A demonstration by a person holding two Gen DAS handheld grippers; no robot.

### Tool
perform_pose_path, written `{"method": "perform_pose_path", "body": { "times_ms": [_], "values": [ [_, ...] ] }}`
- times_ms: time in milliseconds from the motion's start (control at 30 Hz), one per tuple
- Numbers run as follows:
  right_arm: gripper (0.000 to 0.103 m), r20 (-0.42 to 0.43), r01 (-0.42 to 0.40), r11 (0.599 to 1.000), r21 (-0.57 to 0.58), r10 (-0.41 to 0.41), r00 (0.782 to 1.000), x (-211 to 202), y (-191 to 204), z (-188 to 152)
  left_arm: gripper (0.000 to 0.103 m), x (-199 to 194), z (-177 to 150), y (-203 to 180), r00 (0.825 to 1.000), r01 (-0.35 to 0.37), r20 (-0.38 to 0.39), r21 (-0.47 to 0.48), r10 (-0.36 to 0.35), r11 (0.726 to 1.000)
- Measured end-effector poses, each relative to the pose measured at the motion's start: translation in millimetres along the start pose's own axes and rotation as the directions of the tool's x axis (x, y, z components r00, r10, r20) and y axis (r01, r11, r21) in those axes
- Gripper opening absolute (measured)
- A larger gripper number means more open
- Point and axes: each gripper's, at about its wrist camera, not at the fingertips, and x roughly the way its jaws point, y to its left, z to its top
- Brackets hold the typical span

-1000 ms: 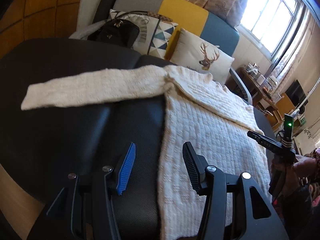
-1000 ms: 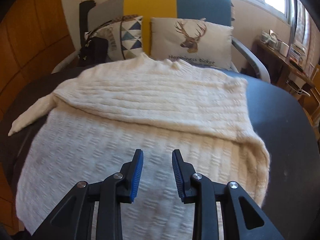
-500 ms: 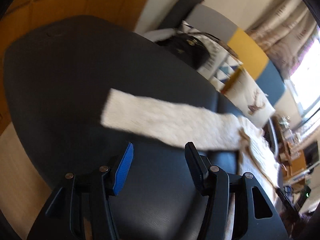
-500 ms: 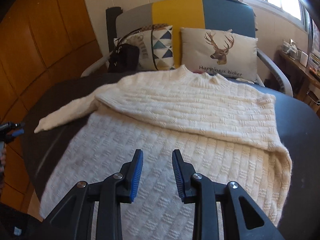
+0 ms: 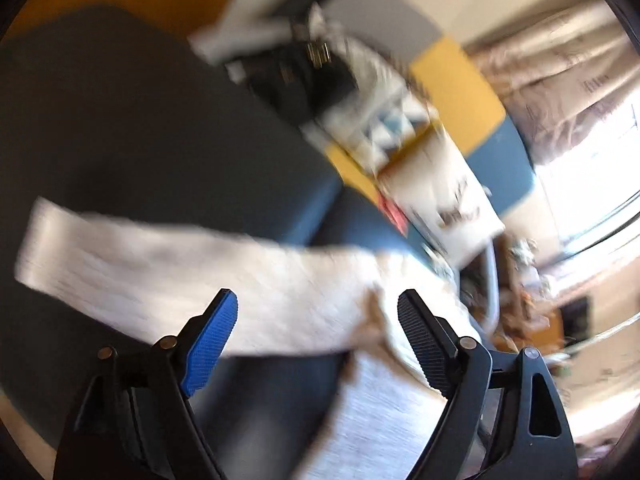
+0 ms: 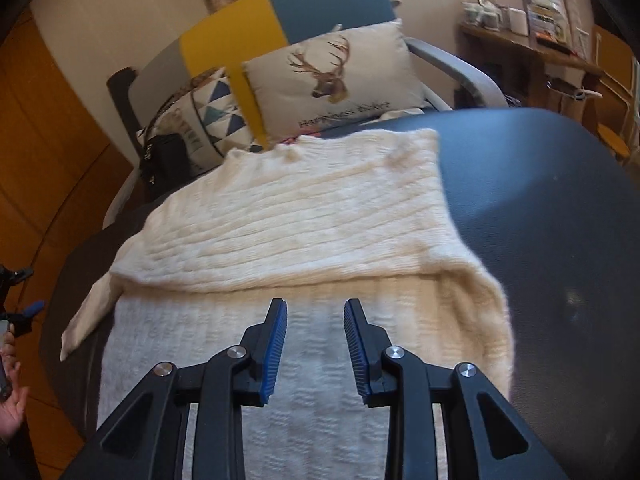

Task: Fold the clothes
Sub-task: 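Grasp the sleeve near the left gripper and lift it across the body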

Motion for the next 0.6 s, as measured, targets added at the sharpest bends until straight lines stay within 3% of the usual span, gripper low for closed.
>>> {"method": "perform_pose_path", "body": {
  "times_ms": [67, 100, 200, 267, 333, 400, 500, 567, 600],
  "values": [
    [0.031, -0.028, 0.005, 1.000, 0.012, -0.005, 1.000, 3, -9, 5, 0.085, 26, -7, 0, 0.999, -0.024, -0.040, -0.107, 0.020, 0.994],
    [0.038, -0.043, 0.005, 1.000, 0.011, -0.005, 0.999, 5, -11, 7, 0.085, 36, -16, -16, 0.999, -0.029, -0.045, -0.079, 0.025, 0.996],
    [0.046, -0.020, 0.011, 1.000, -0.015, -0.011, 1.000, 9, -13, 11, 0.086, 57, -56, -81, 1.000, 0.011, -0.004, 0.116, -0.011, 0.993],
    [0.046, 0.029, 0.010, 1.000, -0.019, -0.010, 1.000, 10, -12, 11, 0.086, 69, -85, -123, 0.997, 0.054, 0.033, 0.245, -0.064, 0.968],
    [0.046, 0.054, 0.013, 1.000, -0.028, -0.011, 0.998, 13, -10, 13, 0.090, 86, -107, -147, 0.993, 0.064, 0.073, 0.307, -0.091, 0.950],
    [0.046, 0.076, 0.027, 0.999, -0.031, -0.025, 0.997, 19, -11, 15, 0.099, 116, -114, -147, 0.997, 0.060, 0.035, 0.282, -0.073, 0.957],
    [0.046, 0.059, 0.037, 0.999, -0.011, -0.036, 0.998, 30, -20, 17, 0.100, 164, -112, -122, 0.998, 0.023, -0.067, 0.132, -0.014, 0.991],
    [0.047, 0.027, 0.046, 0.999, -0.006, -0.046, 0.999, 39, -25, 14, 0.100, 182, -116, -104, 0.997, -0.015, -0.072, 0.050, 0.019, 0.999],
    [0.049, 0.013, 0.050, 0.999, -0.011, -0.050, 0.999, 44, -27, 12, 0.101, 179, -119, -104, 0.999, -0.031, -0.023, 0.067, 0.032, 0.997]
  ]
}}
